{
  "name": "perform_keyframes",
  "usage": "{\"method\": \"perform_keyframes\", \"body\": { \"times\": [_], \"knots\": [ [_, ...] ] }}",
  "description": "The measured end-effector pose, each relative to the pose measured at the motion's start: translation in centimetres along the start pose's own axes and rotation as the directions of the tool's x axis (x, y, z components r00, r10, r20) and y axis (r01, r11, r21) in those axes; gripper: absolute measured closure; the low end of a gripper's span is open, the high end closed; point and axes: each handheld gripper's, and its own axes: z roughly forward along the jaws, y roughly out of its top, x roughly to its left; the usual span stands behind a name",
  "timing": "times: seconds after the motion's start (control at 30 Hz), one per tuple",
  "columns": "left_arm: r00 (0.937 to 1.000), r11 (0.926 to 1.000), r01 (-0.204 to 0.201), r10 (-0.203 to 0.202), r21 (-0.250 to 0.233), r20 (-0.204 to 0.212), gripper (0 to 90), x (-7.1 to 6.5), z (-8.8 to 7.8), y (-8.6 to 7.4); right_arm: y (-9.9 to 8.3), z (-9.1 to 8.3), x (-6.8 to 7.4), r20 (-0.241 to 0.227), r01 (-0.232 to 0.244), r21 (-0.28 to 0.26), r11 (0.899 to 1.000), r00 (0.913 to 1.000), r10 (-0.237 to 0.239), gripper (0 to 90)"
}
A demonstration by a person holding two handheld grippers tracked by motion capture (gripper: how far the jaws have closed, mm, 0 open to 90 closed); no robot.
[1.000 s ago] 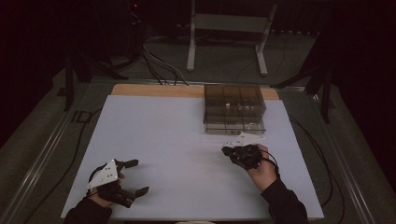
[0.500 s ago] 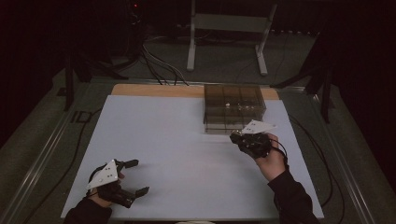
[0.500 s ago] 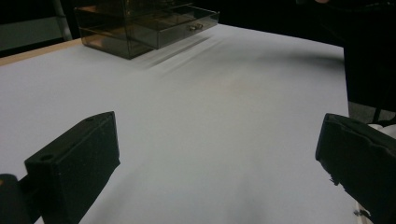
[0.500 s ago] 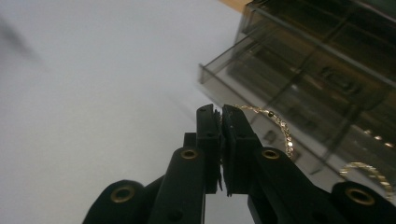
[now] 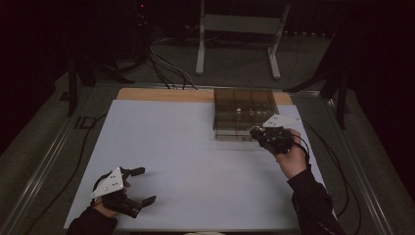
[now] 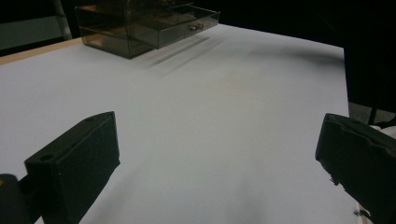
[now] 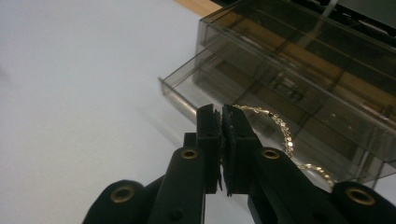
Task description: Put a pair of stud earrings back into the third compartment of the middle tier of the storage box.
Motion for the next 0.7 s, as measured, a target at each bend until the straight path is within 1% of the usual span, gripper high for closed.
{"method": "perform_keyframes", "body": {
  "times": [0.1, 0.2, 0.3, 0.4, 0.47, 0.57, 0.7],
  "knots": [
    [1.0, 1.0, 0.005, -0.005, 0.001, 0.0, 0.6, 0.0, 0.0, 0.0, 0.3, 0.3, -1.0, 0.016, -0.009, 0.011, 1.0, 0.9998, 0.009, 86.7],
    [1.0, 1.0, -0.003, 0.003, 0.002, 0.0, 0.6, 0.0, 0.0, 0.0, 0.4, 0.7, -1.9, 0.03, -0.019, 0.023, 1.0, 0.9994, 0.019, 86.6],
    [1.0, 1.0, 0.003, -0.003, -0.001, 0.0, 0.6, 0.0, 0.0, 0.0, 0.3, 1.3, -3.0, 0.039, -0.052, 0.036, 0.998, 0.9979, 0.051, 86.6],
    [1.0, 1.0, -0.001, 0.001, 0.0, -0.001, 0.6, 0.0, 0.0, 0.0, -0.1, 1.9, -3.9, 0.043, -0.078, 0.054, 0.995, 0.9962, 0.076, 86.6],
    [1.0, 1.0, 0.004, -0.004, 0.0, 0.0, 0.6, 0.0, 0.0, 0.0, -0.3, 2.3, -4.4, 0.048, -0.094, 0.064, 0.993, 0.9947, 0.091, 86.6],
    [1.0, 1.0, -0.004, 0.004, 0.002, -0.001, 0.6, 0.0, 0.0, 0.0, -0.7, 2.9, -5.1, 0.053, -0.113, 0.078, 0.991, 0.9926, 0.109, 86.6],
    [1.0, 1.0, 0.0, 0.0, -0.001, 0.0, 0.6, 0.0, 0.0, 0.1, -1.1, 3.8, -6.0, 0.06, -0.142, 0.092, 0.986, 0.9887, 0.137, 86.6]
  ]
}}
